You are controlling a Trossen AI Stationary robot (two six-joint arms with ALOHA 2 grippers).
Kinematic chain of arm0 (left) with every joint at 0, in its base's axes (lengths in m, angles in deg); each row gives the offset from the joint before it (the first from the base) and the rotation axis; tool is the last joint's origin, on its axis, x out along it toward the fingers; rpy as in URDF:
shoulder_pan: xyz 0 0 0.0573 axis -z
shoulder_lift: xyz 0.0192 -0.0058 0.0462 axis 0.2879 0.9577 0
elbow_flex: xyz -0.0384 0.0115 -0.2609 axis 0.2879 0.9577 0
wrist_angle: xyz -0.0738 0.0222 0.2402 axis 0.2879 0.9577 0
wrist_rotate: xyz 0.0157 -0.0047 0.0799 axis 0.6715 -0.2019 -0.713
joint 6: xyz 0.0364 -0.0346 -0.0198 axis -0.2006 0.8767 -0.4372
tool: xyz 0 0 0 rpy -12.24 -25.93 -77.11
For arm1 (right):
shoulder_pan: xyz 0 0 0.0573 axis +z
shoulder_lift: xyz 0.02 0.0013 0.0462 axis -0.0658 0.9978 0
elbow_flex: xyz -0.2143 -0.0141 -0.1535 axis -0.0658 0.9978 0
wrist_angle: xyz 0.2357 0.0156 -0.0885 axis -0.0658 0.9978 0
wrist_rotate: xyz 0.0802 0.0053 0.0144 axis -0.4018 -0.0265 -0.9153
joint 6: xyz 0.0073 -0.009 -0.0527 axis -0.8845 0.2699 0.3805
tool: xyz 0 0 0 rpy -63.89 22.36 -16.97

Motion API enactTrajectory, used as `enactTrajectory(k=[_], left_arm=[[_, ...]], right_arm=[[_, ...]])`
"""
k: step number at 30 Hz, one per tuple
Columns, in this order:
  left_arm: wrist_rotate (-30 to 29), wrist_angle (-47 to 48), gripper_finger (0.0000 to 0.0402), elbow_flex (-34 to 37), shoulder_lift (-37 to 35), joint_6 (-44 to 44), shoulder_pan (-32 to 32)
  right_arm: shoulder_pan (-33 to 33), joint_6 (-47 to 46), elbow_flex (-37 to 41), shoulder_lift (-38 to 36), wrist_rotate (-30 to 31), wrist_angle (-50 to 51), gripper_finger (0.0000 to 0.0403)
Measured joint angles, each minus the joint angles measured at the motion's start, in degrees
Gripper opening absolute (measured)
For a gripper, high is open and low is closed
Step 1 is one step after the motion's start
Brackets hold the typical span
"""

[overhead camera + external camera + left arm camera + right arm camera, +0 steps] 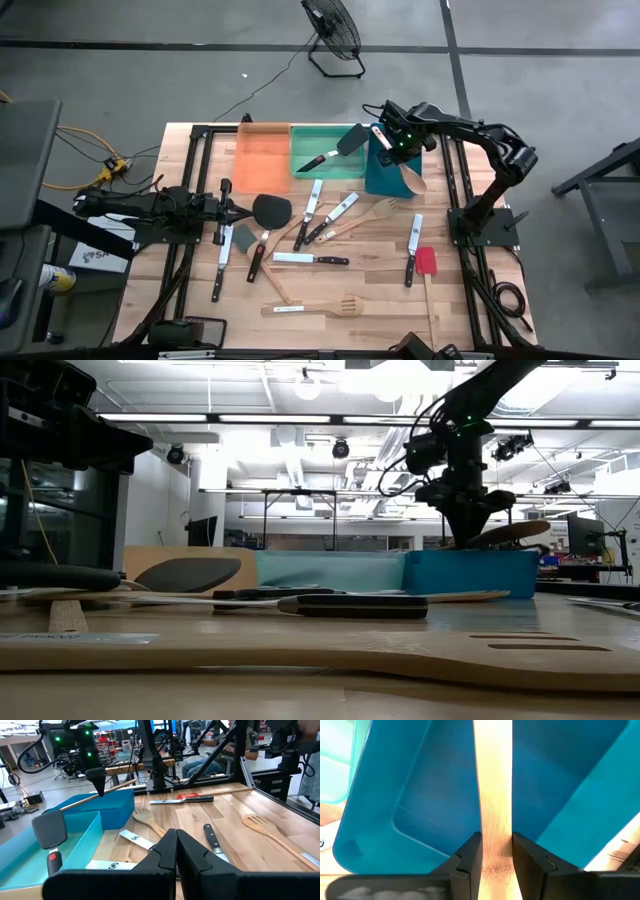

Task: Pick & Place Kitchen Items
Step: Put the brown serving spoon into the blue bin

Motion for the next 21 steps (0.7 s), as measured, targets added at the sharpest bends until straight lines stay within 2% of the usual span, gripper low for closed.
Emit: enactTrajectory(k=[21], left_arm=[[0.0,-0.01,0.0,-0.01,0.02,0.0,0.0]], right_arm=[[0.02,1.6,0.0,0.0,0.24,0.22,0.009]])
